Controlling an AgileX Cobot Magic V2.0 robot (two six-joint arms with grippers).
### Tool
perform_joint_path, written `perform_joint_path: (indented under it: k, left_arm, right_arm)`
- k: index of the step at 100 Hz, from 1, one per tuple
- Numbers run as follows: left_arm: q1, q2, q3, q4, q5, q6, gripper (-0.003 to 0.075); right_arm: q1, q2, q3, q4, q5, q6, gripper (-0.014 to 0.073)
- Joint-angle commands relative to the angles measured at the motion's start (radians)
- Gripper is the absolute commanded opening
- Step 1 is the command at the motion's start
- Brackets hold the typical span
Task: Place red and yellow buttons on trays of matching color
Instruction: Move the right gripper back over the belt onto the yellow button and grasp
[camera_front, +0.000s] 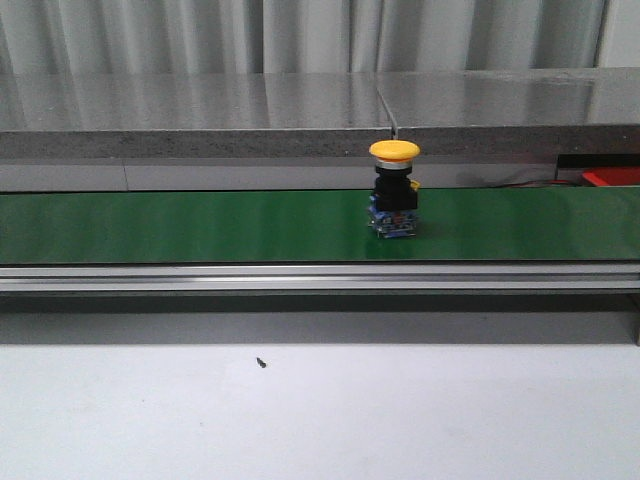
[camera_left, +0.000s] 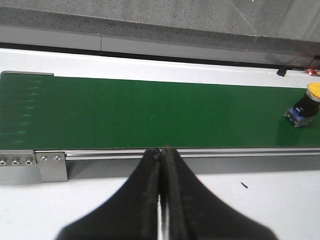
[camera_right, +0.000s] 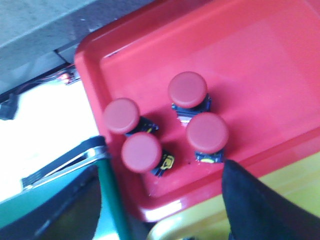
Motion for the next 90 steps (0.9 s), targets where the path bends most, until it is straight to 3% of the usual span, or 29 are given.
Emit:
perform_joint_path:
  k: [1,33,90]
  left_arm:
    - [0.002,0.006,-0.026,-0.011,-0.070,-0.008,-0.0019]
    - [0.002,0.006,-0.026,-0.011,-0.070,-0.008,-0.0018]
    - [0.002,0.006,-0.026,-0.011,-0.070,-0.008,-0.0018]
  right_arm:
    - [0.019,-0.115,0.017,0.006,-0.053,-0.019,0.0518]
    - [0.167,-0.284,0.055,0.007,0.081,-0.037,0.0518]
    - [0.460,-0.256,0.033,0.012,0.255,-0.037,0.0518]
